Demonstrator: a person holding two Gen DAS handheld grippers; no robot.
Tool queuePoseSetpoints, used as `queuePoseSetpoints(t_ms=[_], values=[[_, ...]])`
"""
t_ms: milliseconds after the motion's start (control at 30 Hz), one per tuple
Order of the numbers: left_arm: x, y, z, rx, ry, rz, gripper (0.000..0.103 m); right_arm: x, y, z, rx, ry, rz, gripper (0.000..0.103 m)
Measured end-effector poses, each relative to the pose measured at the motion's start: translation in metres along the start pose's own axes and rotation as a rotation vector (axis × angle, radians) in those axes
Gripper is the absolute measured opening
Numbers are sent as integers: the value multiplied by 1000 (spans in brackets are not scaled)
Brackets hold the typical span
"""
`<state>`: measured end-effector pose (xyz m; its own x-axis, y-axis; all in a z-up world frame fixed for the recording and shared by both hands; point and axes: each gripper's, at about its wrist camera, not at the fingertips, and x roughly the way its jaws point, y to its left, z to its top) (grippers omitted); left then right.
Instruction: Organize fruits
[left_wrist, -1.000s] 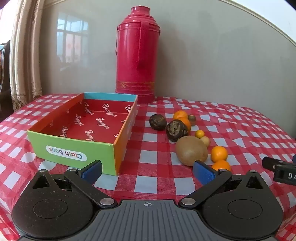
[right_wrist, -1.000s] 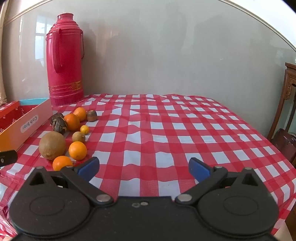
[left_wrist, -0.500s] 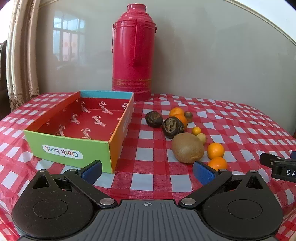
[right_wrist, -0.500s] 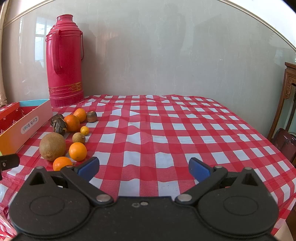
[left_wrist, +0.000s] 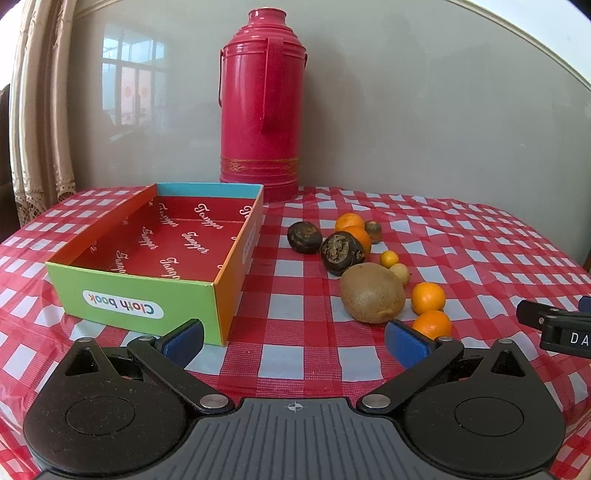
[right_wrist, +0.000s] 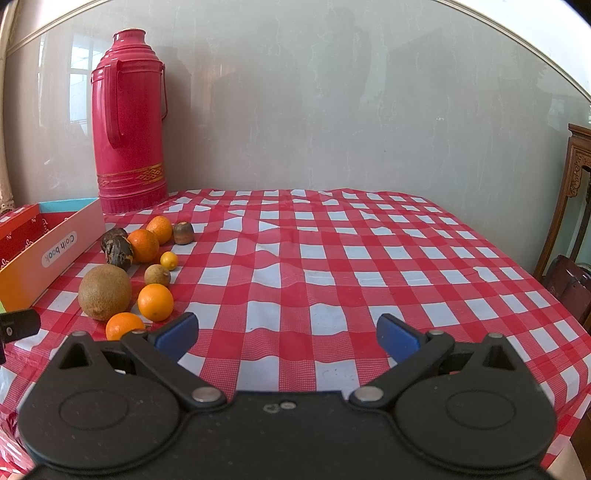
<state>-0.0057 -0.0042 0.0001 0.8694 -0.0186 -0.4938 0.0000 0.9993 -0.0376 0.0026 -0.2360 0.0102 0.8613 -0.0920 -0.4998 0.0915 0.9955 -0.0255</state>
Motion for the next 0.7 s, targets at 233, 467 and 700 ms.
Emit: queuePoseSetpoints(t_ms=[233,467,700], values=[[1,-1,1,-4,-1,2,103,0,0,0,0,-1,0,97],[1,-1,1,-3,-1,2,103,0,0,1,3,-2,-1,97],[1,-1,1,-5,-2,1,103,0,0,0,4,-3,-1,97]])
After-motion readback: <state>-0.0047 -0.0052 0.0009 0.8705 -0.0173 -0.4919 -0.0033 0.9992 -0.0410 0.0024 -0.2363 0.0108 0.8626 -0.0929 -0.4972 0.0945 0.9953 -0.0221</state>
